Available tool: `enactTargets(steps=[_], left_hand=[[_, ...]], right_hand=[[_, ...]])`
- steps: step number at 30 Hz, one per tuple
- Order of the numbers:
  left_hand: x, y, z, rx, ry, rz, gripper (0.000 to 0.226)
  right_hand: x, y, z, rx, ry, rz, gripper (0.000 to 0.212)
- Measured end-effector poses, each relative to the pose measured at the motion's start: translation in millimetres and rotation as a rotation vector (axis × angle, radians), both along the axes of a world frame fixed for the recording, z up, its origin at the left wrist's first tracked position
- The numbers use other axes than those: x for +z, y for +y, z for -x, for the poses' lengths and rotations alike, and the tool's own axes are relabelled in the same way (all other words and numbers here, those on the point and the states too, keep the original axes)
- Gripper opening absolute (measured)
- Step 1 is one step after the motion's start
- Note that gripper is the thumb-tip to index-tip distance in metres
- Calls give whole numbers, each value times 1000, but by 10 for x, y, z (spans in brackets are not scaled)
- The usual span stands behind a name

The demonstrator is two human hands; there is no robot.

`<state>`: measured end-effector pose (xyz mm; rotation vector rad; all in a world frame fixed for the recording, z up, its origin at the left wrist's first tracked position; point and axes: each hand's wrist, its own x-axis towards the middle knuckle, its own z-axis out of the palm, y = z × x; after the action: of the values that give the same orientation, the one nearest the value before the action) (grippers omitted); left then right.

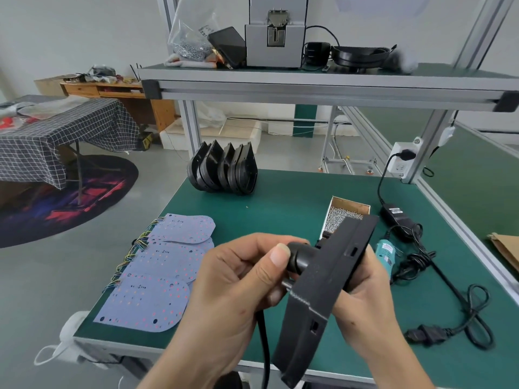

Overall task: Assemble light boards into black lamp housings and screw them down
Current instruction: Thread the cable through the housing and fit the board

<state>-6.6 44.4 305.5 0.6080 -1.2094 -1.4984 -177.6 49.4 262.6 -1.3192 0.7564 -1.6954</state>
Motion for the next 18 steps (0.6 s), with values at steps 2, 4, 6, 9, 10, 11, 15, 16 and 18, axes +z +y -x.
enactTargets(steps=[2,4,6,9,10,11,15,16,18], left_hand=[[-17,-6,23,48,-8,40,32],[-34,-11,44,79,-16,60,31],[-54,-12,53,96,-26,75,30],[-66,-18,36,106,-45,93,29],[-64,-27,23,109,-58,107,29],[-60,-39,9,115,-79,128,29],[-28,-81,-27,149,-131,191,23],[-21,-89,-33,151,-140,200,22],[-12,-101,-41,157,-167,220,20]], right_hand=[[-61,-28,-38,1,-14,-4,67],[-102,-50,-72,2,-22,-14,66],[-117,-57,-90,4,-33,-24,62],[-128,-53,-82,22,-31,-42,63],[-141,-56,-77,27,-33,-49,65],[-145,-55,-72,33,-33,-60,65],[-131,-38,-77,45,-10,-110,62],[-138,-32,-76,52,-9,-122,61],[-119,-12,-82,63,-10,-150,55]])
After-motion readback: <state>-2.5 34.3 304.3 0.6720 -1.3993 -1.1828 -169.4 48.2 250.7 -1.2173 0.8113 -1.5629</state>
